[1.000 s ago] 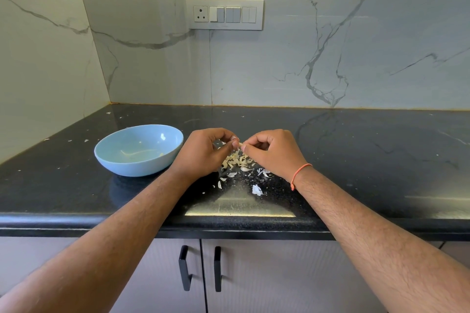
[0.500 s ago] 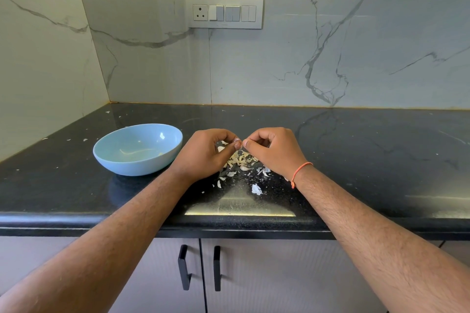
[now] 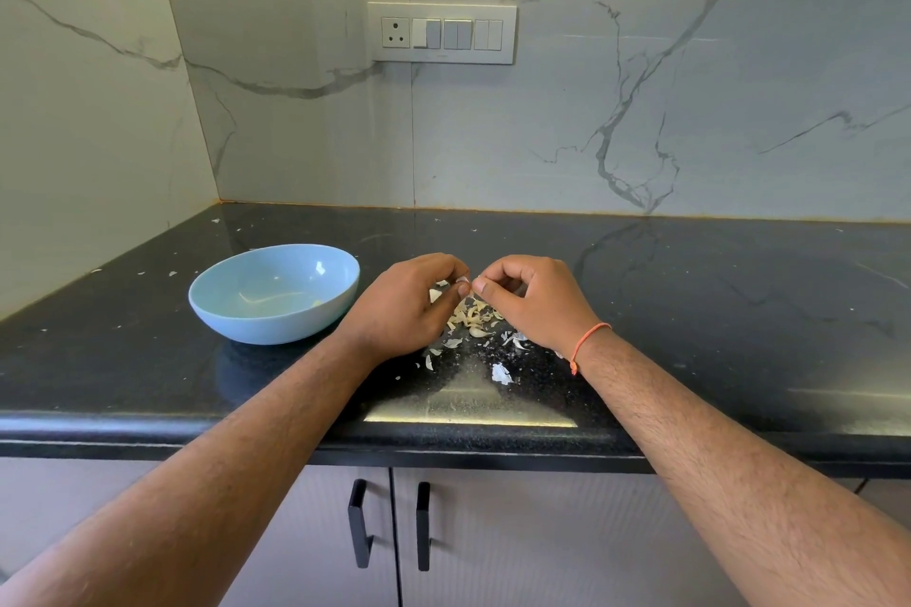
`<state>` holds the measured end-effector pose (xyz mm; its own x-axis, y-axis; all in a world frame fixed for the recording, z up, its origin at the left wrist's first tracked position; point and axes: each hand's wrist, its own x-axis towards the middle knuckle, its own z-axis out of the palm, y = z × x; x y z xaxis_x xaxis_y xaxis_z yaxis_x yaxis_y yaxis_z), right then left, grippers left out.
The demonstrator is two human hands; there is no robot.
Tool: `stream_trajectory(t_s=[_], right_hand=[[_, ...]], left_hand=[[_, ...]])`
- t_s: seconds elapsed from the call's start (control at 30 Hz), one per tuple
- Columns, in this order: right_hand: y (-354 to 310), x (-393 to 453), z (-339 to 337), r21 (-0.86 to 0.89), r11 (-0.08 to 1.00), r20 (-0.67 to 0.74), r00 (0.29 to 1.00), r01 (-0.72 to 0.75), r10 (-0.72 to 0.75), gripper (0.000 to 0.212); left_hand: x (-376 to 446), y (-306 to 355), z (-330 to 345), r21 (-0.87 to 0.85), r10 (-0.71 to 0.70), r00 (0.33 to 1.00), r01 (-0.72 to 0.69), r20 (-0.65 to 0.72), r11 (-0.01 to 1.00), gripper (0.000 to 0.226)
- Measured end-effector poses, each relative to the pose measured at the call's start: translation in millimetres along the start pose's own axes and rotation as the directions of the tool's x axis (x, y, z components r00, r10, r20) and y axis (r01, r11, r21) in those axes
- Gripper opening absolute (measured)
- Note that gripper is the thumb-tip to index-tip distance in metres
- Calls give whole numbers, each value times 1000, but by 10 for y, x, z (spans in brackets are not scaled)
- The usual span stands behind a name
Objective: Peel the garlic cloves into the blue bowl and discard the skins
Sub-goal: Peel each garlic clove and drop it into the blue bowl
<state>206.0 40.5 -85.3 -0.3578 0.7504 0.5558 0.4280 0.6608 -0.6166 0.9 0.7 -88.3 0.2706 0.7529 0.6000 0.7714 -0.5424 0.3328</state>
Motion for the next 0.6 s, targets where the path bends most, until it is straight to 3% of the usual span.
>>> stream_trajectory(t_s=[0.33, 0.6], right_hand=[[27, 6, 20, 57, 998, 59, 997, 38, -42, 10], [51, 41, 15, 31, 996, -132, 988, 86, -81, 8]], left_hand=[[23, -37, 36, 31, -119, 993, 119, -9, 992, 8], [-11, 51, -23, -158, -126, 992, 120, -30, 980, 7]])
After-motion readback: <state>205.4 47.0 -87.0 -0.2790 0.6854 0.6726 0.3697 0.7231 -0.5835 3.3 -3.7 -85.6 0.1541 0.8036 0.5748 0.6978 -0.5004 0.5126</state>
